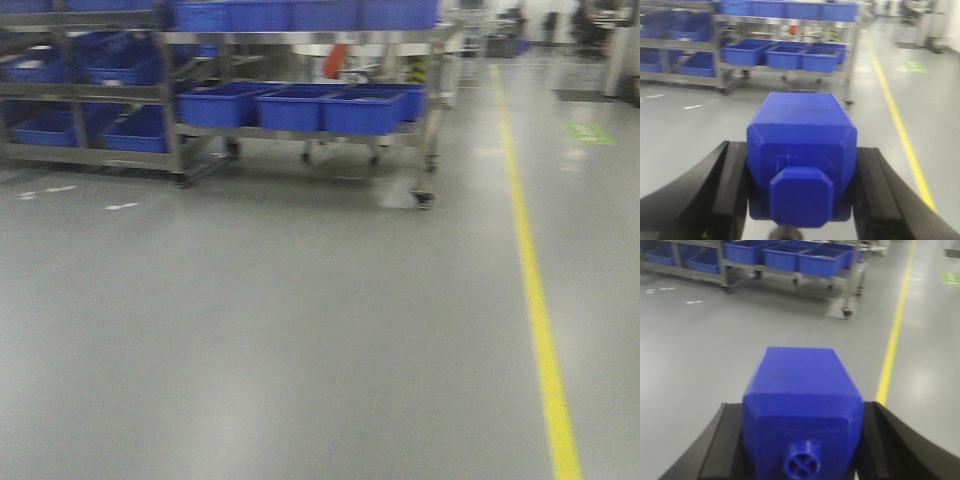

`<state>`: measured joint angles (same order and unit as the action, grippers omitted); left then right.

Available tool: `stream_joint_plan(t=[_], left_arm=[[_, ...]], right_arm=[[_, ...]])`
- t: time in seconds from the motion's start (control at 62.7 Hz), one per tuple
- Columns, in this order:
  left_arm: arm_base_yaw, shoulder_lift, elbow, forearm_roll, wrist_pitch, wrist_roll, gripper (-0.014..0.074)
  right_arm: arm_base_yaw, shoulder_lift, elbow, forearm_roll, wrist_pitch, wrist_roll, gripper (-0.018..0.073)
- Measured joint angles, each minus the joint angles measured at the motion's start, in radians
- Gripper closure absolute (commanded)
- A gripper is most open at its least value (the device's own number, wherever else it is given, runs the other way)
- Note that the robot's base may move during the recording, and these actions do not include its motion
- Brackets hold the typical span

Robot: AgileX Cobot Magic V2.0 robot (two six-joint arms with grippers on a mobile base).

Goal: Pick and sort blue part to right shelf
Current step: 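Drive the base away from the table carrying both blue parts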

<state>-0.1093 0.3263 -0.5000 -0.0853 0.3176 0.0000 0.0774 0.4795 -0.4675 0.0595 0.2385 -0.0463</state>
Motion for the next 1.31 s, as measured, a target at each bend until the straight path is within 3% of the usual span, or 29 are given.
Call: stream_joint_plan(t=[1.307], left_arm=[[0.000, 0.000, 0.000, 0.000, 0.000, 0.000, 0.0368]], right_arm=[[0.000, -0.002, 0.000, 0.000, 0.002, 0.000, 0.0230]])
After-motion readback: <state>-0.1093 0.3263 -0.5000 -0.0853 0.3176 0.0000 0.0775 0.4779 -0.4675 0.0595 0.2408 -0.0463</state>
